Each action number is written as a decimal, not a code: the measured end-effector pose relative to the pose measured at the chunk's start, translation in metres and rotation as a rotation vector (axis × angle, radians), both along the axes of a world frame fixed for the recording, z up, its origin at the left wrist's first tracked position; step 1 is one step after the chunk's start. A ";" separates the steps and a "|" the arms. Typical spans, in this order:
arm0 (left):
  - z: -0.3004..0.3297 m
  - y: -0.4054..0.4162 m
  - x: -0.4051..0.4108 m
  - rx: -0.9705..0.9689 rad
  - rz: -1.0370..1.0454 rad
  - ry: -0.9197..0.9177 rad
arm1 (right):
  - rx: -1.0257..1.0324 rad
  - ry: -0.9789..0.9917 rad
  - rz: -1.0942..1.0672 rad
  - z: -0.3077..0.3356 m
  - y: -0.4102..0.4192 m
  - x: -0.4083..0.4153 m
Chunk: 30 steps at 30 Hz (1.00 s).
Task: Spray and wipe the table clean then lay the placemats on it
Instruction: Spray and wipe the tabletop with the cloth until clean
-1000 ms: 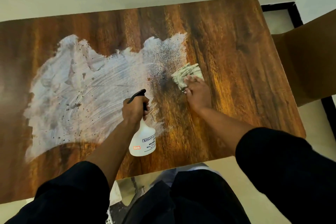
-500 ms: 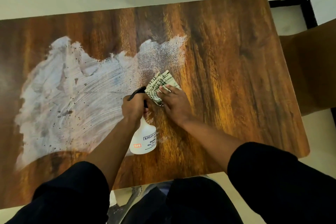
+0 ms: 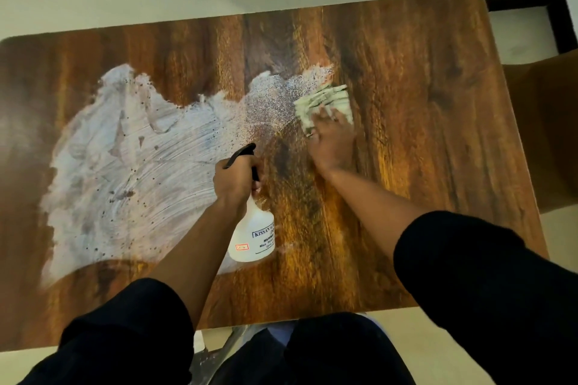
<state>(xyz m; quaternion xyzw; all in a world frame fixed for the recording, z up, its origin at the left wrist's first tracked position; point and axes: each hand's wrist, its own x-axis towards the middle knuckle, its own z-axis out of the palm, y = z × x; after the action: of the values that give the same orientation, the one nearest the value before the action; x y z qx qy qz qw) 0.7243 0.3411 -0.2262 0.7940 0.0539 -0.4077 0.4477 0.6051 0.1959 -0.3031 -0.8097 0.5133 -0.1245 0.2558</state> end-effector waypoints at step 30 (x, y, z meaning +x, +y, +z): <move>-0.012 -0.021 0.033 0.014 0.090 -0.038 | -0.034 0.015 0.459 0.006 0.004 0.084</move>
<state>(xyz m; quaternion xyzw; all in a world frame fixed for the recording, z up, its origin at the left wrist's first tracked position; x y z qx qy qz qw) 0.7576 0.3200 -0.2377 0.8017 0.0838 -0.3715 0.4607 0.6888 0.1998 -0.2972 -0.9103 0.3153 -0.0658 0.2599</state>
